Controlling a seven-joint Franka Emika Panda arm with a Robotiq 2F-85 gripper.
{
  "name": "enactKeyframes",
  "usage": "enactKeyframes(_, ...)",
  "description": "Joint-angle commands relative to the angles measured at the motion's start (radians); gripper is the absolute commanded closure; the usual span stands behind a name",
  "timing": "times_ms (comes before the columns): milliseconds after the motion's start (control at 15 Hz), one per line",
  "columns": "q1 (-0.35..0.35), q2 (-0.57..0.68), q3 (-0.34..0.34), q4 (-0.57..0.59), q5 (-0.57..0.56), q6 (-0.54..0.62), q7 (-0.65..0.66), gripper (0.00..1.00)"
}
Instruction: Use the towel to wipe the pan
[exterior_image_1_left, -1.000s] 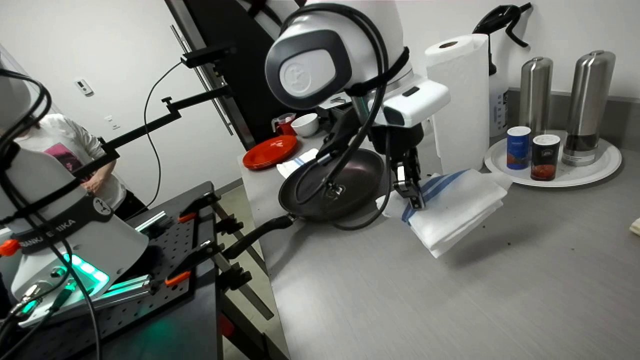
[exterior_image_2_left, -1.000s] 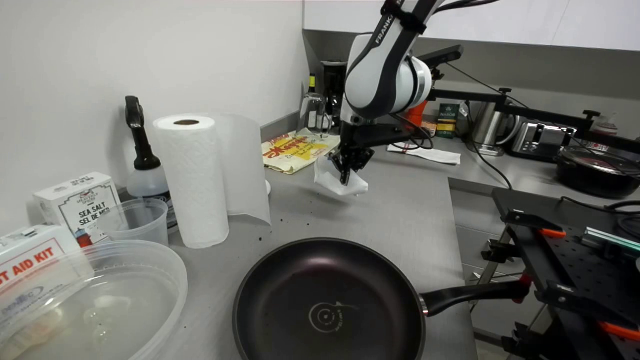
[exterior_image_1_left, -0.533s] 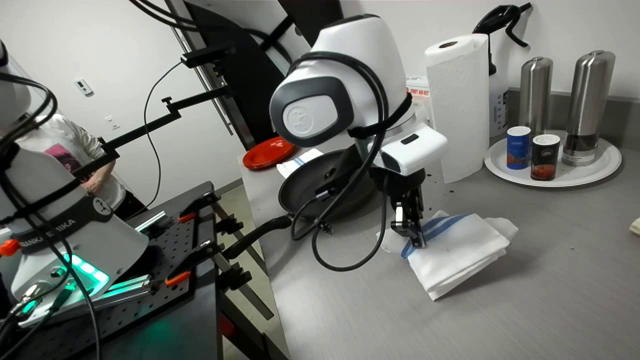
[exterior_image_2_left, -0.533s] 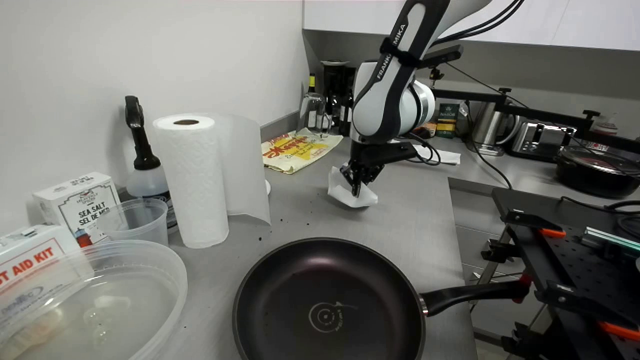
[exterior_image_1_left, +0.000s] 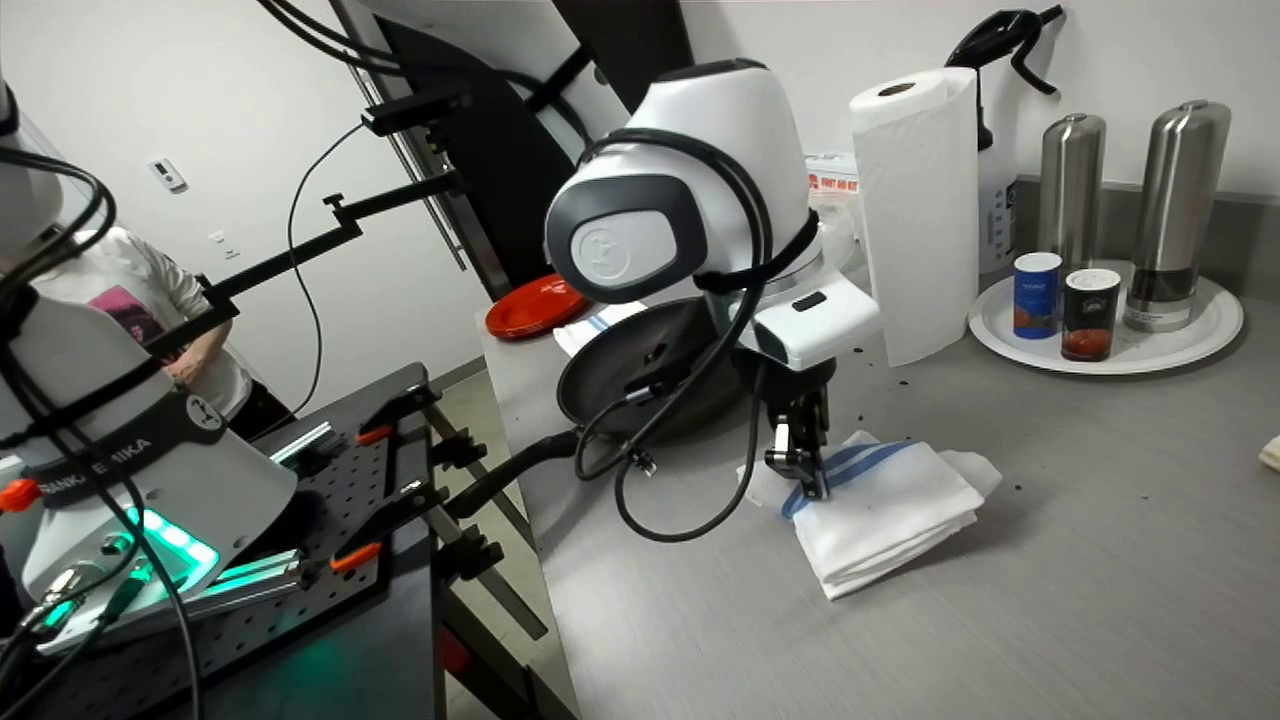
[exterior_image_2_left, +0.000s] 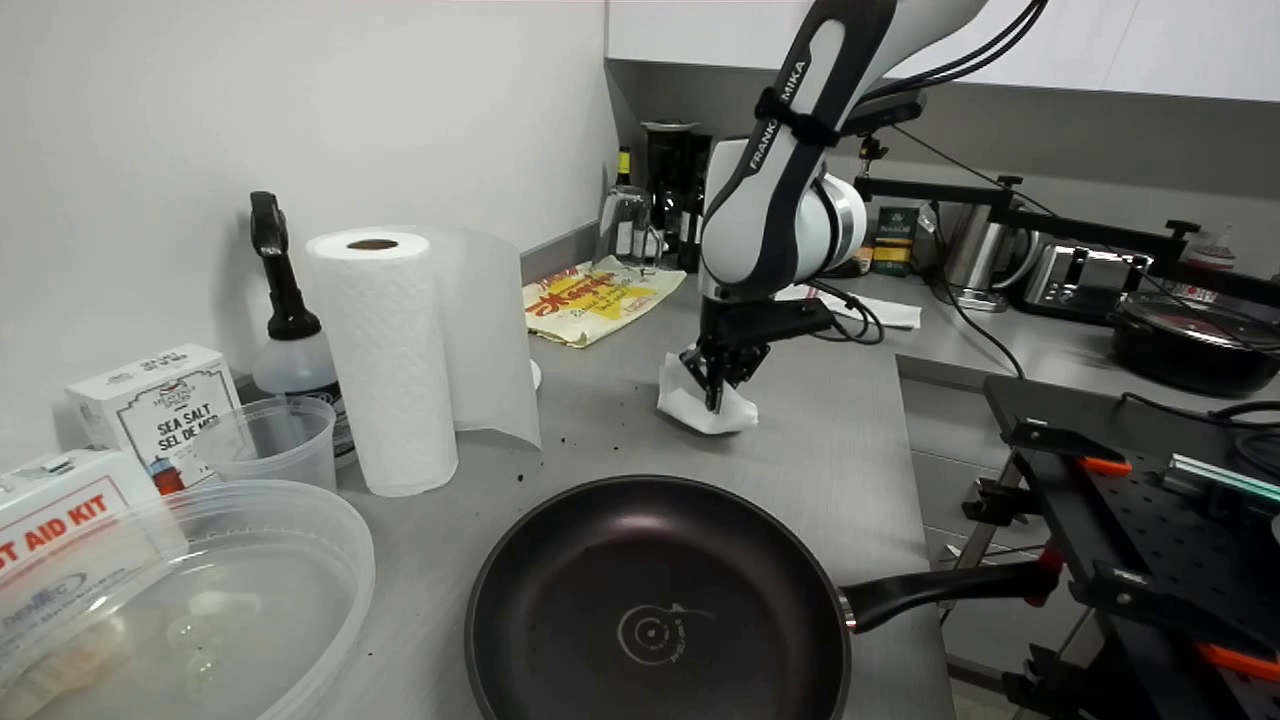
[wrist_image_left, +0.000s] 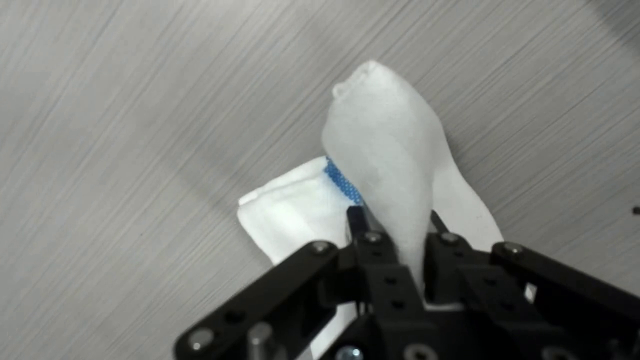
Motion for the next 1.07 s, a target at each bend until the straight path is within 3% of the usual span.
enactKeyframes(0, -0.026, -0.006, 0.039, 0.017, 0.022, -0.050, 0.001, 0.96)
enactKeyframes(133, -0.033, -0.007, 0.050, 0.019, 0.026, -0.064, -0.001, 0.96)
enactKeyframes(200, -0.035, -0.008, 0.053, 0.019, 0.027, -0.070, -0.001, 0.91)
enactKeyframes(267, -0.037, -0.008, 0.056, 0.019, 0.028, -0.076, -0.001, 0.60)
enactKeyframes(400, -0.039, -0.009, 0.058, 0.020, 0.028, -0.083, -0.001, 0.53)
enactKeyframes(867, -0.031, -0.012, 0.045, 0.017, 0.018, -0.114, 0.002, 0.03)
enactKeyframes(1000, -0.028, -0.025, 0.043, 0.007, 0.012, -0.131, -0.003, 0.00)
